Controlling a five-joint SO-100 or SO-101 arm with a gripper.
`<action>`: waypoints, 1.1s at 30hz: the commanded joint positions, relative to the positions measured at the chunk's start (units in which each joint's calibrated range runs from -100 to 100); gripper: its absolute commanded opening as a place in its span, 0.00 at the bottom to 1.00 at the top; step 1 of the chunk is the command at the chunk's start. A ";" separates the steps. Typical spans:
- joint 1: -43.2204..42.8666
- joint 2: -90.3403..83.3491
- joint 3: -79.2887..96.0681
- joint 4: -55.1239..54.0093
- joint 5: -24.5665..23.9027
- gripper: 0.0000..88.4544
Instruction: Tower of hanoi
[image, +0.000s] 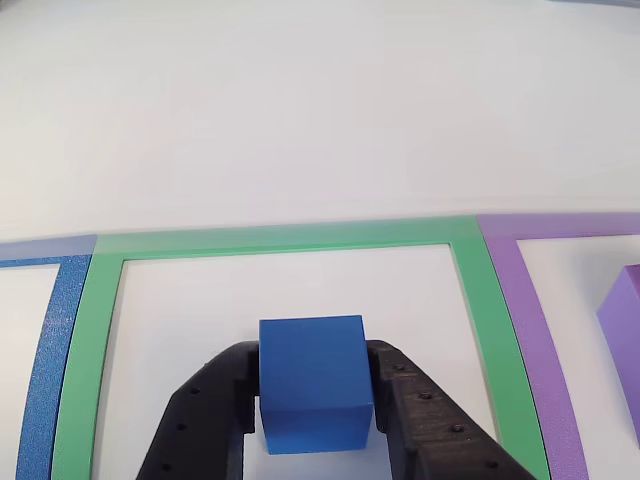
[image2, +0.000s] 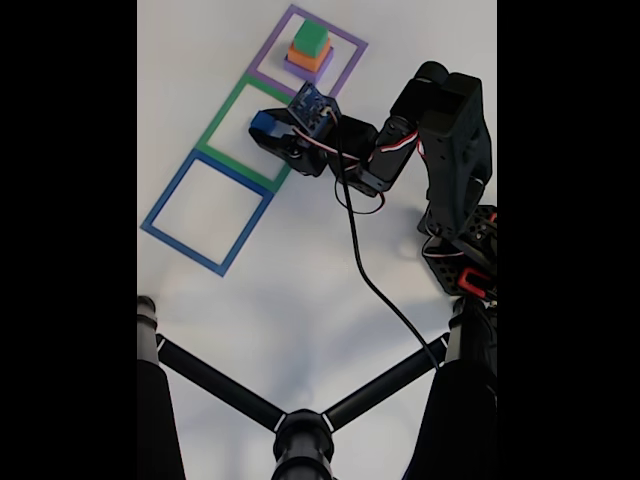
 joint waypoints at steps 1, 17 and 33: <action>1.21 0.53 -0.87 -2.49 0.00 0.12; 2.89 -19.42 0.13 13.37 0.00 0.26; 8.84 -61.73 -32.13 103.78 0.00 0.00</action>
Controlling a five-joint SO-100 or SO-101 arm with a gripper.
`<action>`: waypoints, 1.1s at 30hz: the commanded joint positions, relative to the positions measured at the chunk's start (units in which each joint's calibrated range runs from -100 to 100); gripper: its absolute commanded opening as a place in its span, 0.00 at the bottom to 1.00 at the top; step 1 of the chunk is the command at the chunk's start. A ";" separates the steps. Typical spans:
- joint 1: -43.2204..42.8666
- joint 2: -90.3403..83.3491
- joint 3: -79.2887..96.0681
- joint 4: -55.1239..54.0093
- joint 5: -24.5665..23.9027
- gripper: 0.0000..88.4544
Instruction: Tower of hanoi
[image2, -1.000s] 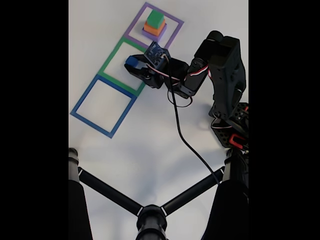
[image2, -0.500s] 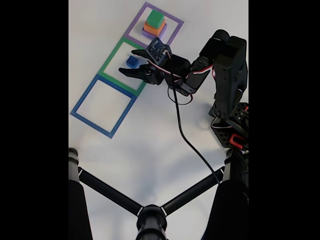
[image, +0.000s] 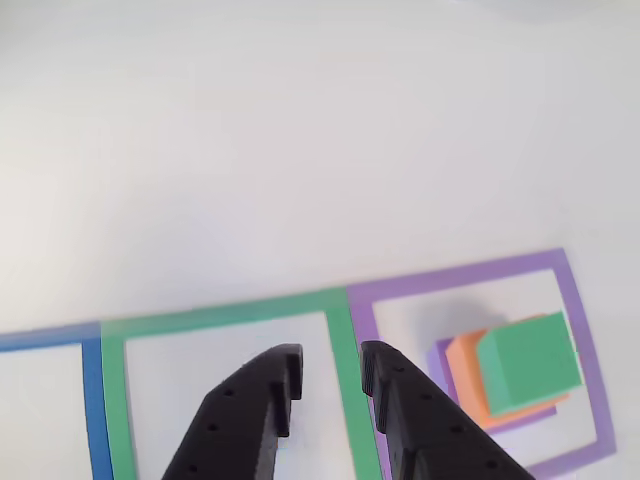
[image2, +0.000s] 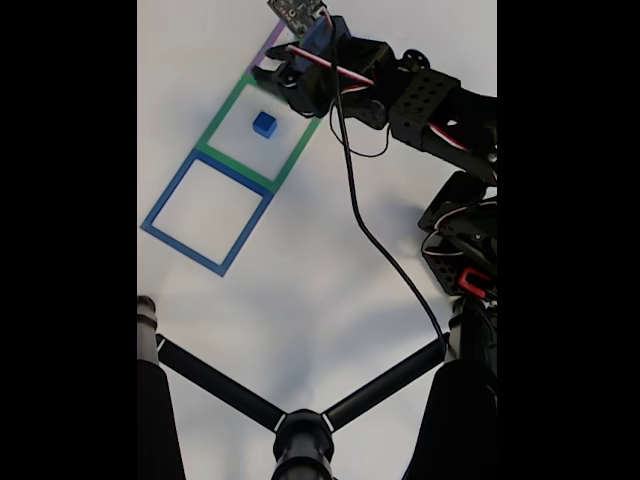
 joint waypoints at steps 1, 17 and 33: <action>2.57 -6.20 -16.77 25.63 0.00 0.00; 15.07 -4.20 -55.93 63.35 0.00 0.00; 25.21 -10.69 -21.95 34.21 0.00 0.25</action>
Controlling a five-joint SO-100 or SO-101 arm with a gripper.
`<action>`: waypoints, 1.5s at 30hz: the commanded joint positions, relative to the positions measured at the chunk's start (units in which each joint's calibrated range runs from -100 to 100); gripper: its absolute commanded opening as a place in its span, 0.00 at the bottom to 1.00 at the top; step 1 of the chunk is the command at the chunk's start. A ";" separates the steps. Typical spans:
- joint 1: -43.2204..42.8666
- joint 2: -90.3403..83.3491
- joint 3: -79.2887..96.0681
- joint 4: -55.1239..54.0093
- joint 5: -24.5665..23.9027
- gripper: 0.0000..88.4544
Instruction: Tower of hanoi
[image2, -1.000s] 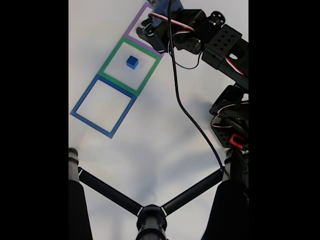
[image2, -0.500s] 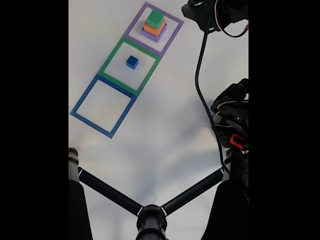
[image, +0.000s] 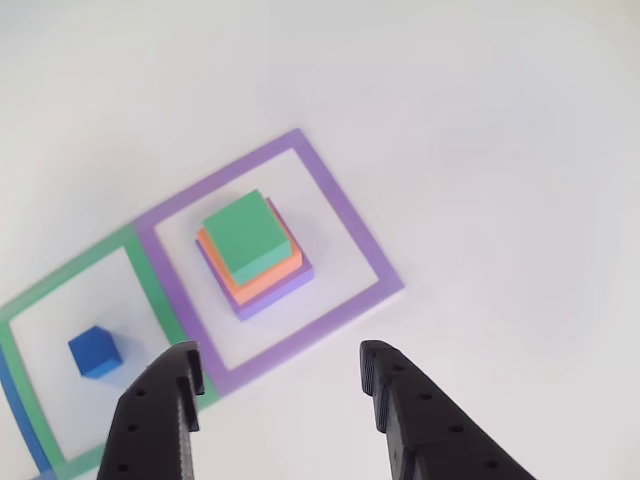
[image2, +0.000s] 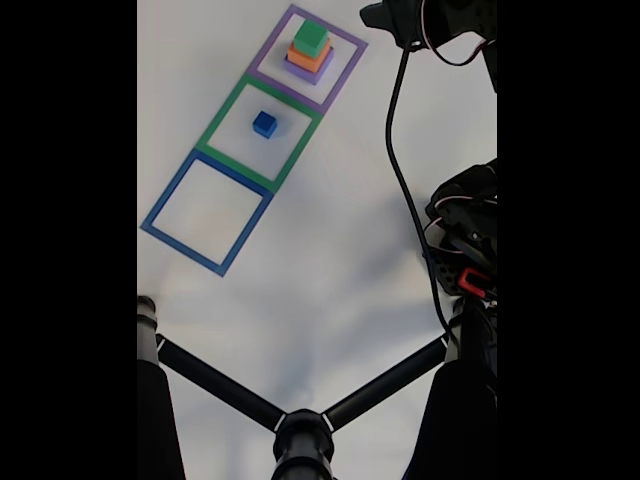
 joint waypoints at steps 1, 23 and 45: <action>1.81 -2.71 7.92 -10.71 0.00 0.27; 1.65 13.88 48.53 -82.99 0.00 0.45; -2.92 39.84 47.81 -110.91 0.00 0.42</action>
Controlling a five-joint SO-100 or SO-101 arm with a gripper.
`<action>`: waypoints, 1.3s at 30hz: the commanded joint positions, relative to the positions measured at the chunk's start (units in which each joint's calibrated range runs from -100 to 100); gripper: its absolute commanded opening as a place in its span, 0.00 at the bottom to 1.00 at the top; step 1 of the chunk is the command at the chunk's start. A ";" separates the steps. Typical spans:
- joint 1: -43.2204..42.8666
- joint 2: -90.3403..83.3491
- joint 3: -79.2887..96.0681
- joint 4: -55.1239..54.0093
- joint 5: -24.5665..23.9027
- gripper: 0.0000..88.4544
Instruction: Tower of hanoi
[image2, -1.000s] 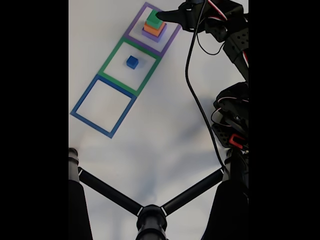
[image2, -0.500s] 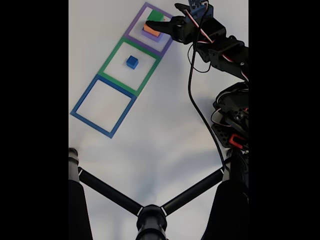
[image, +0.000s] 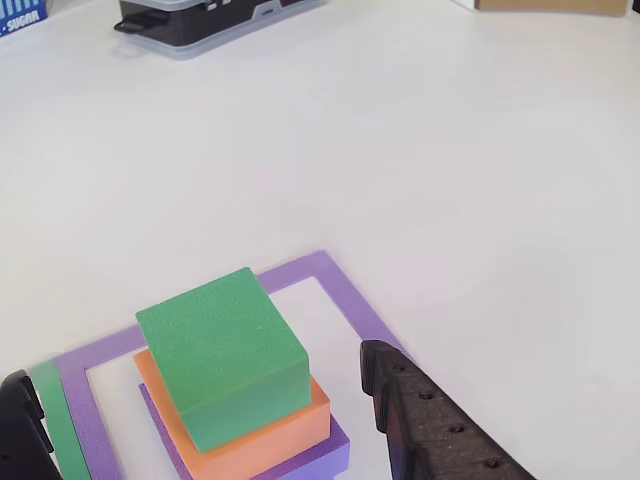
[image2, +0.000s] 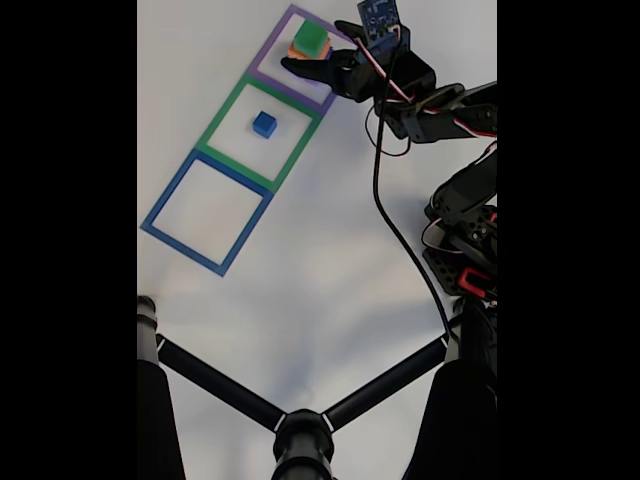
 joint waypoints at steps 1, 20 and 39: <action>-0.86 2.27 -3.23 -3.76 0.00 0.42; -2.92 6.52 -6.69 -5.06 0.00 0.40; -4.06 6.92 -7.23 -4.81 0.00 0.15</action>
